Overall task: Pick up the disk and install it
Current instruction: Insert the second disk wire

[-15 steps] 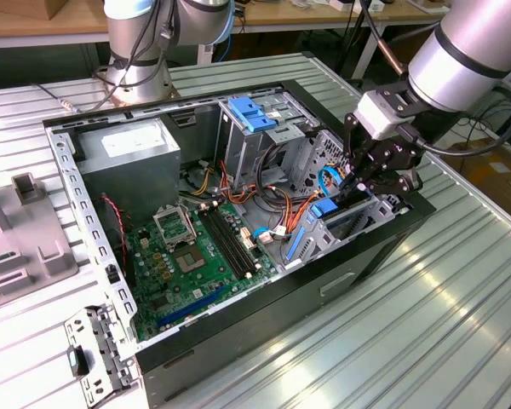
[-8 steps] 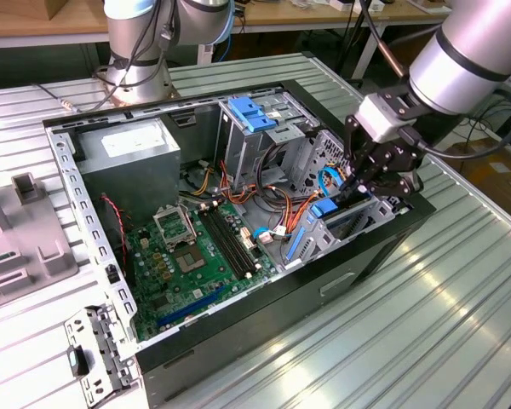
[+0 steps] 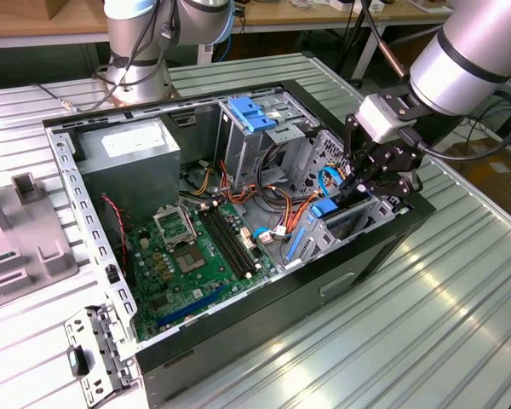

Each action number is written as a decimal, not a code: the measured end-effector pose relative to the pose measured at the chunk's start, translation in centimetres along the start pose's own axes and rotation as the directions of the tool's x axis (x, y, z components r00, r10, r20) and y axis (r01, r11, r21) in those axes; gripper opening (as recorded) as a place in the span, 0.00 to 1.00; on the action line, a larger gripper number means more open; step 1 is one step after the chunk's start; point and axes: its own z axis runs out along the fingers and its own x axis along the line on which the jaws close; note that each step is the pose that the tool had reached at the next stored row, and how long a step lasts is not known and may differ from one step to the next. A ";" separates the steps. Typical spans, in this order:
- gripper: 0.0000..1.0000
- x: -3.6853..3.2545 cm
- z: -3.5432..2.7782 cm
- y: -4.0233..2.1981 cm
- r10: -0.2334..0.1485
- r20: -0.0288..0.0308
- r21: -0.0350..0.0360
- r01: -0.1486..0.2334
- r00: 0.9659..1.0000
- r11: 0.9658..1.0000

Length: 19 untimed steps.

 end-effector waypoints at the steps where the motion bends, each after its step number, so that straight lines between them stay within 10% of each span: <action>1: 0.16 0.00 0.00 -0.02 0.000 0.002 0.000 0.000 1.000 1.000; 15: 0.16 0.51 0.37 -0.28 0.000 0.005 -0.003 0.000 1.000 1.000; 17: 0.24 0.29 -1.00 -0.27 0.000 0.005 -0.003 0.000 1.000 1.000; 19: 0.11 -0.11 0.09 -0.35 0.002 0.005 -0.013 -0.002 1.000 1.000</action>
